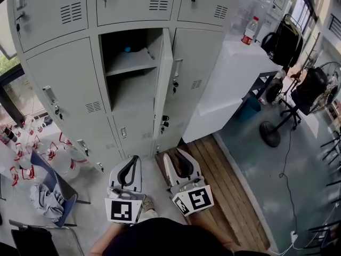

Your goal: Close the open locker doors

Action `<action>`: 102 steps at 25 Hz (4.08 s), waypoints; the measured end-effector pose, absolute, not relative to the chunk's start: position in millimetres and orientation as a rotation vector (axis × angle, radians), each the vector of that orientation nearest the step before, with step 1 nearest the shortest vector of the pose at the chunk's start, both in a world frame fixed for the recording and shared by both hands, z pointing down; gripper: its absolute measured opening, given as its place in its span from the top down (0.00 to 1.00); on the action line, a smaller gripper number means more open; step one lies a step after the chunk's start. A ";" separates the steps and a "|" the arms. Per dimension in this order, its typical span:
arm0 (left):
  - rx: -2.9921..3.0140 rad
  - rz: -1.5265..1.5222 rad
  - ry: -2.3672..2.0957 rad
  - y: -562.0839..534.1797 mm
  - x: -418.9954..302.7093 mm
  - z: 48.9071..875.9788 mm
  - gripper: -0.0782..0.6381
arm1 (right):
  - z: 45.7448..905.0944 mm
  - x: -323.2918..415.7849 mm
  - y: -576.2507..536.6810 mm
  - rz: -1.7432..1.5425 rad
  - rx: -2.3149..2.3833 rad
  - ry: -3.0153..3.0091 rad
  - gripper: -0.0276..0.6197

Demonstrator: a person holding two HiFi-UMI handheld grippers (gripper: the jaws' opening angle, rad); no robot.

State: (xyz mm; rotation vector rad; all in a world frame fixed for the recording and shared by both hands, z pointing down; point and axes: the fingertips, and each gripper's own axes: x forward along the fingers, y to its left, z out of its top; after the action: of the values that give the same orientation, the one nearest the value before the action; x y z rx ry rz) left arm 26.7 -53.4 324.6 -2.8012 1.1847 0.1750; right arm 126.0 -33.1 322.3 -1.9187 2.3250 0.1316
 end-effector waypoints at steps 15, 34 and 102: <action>-2.822 0.161 1.176 -134.6 68.4 338.6 0.89 | 324.6 157.4 -117.2 0.184 -1.831 2.392 0.82; -2.723 0.143 1.419 -174.3 92.3 326.3 0.89 | 317.4 153.2 -182.5 0.081 -1.306 2.772 0.72; -2.634 0.167 1.538 -228.1 34.6 327.8 0.89 | 316.1 98.2 -213.2 0.097 -1.175 2.759 0.78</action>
State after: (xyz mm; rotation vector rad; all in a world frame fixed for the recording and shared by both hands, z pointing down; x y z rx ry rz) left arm 34.6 -228.1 327.8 -2.6345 1.5382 0.1674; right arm 98.2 -213.2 316.1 -1.1755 2.7587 0.0967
